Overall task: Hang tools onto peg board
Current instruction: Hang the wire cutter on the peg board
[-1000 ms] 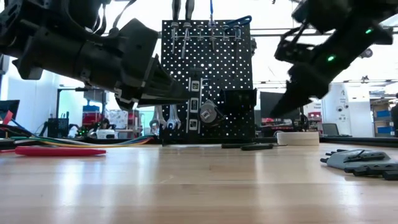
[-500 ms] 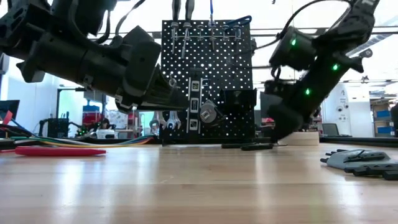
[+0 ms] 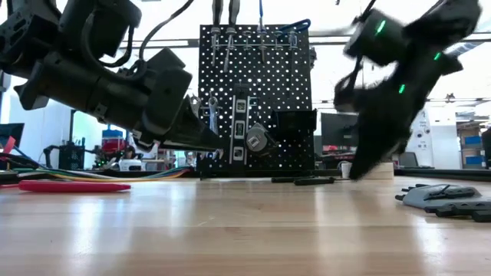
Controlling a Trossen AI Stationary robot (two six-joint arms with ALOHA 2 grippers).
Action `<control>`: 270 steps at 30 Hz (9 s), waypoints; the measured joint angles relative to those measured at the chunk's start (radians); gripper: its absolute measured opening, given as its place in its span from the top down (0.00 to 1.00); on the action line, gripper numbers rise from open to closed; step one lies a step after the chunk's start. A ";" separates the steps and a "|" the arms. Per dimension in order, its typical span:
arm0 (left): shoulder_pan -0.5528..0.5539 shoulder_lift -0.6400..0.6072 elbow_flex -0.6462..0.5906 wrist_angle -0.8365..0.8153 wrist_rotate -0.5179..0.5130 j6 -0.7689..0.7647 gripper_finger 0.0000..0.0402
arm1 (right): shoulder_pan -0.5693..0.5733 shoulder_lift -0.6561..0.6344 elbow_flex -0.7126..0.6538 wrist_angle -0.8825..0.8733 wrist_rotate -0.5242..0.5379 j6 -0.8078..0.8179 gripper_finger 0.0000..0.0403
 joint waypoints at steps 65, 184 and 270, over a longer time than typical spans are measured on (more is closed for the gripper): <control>0.042 0.001 0.056 -0.057 0.073 -0.056 0.71 | 0.101 0.019 0.194 -0.108 0.005 -0.661 0.89; 0.222 0.047 0.094 0.550 0.576 0.364 0.95 | 0.203 -0.244 -0.077 0.797 0.415 -0.394 0.54; 0.526 -0.520 -0.163 0.150 0.490 0.467 0.65 | -0.440 0.114 0.417 0.483 -0.548 -0.518 0.93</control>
